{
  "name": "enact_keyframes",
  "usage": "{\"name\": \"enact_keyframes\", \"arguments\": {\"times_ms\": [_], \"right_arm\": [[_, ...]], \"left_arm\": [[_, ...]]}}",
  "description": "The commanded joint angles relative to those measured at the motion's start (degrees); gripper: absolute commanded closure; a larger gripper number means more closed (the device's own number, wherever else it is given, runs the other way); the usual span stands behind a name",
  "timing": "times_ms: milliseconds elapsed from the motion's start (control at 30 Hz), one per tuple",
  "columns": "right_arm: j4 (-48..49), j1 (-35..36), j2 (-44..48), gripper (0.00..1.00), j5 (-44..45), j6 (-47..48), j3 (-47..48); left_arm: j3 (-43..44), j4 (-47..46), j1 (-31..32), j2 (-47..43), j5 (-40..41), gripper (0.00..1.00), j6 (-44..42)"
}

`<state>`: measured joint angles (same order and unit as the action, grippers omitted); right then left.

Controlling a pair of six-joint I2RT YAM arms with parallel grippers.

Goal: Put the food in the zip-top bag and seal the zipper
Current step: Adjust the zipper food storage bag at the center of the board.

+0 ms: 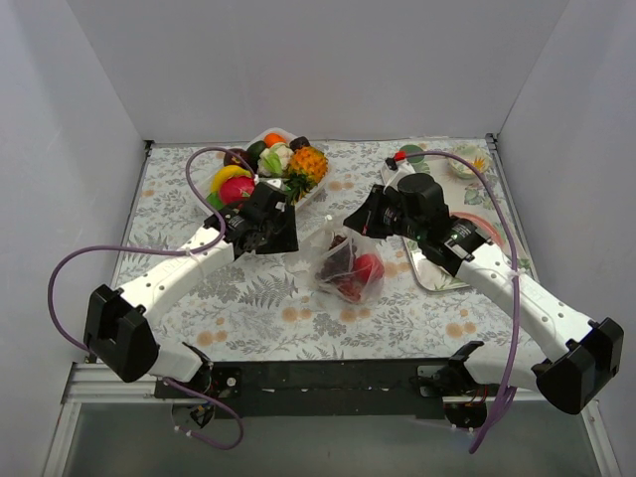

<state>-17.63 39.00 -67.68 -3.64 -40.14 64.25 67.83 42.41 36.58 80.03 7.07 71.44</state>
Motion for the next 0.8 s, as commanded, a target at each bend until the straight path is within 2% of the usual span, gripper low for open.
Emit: {"name": "enact_keyframes", "arguments": {"times_ms": [0,333,400,433,467,500,567,633,767], "right_arm": [[4.9,-0.1,1.6,0.99,-0.9,-0.2,0.3],[3.6,-0.1,1.5,0.99,0.3,0.9,2.2],[3.5,-0.2,1.7,0.99,0.5,0.9,2.3],[3.4,-0.1,1.8,0.99,0.6,1.0,2.4],[2.9,-0.2,1.8,0.99,1.3,1.3,2.9],[2.4,-0.2,1.9,0.99,1.8,1.9,3.2],[0.7,-0.1,1.9,0.99,3.4,2.9,4.3],[0.0,-0.2,2.0,0.99,5.3,3.8,5.4],[1.3,-0.2,1.1,0.99,5.3,3.8,3.3]], "left_arm": [[-1.8,-2.1,-0.2,-3.7,-0.6,0.51,1.1],[-8.7,-8.7,-0.2,-6.1,-5.9,0.54,3.4],[-8.9,-9.4,-0.2,-5.9,-7.0,0.61,3.6],[-8.7,-10.2,-0.2,-5.9,-7.0,0.83,3.7],[-8.3,-10.8,0.0,-5.8,-9.5,0.94,3.7],[-7.2,-11.4,0.2,-5.9,-9.7,1.0,3.7],[-4.1,-11.8,1.1,-5.6,-10.1,1.0,3.4],[2.5,-11.7,2.5,-4.3,-10.8,1.0,2.9],[13.1,-11.8,9.1,0.4,-11.0,1.0,3.3]]}}
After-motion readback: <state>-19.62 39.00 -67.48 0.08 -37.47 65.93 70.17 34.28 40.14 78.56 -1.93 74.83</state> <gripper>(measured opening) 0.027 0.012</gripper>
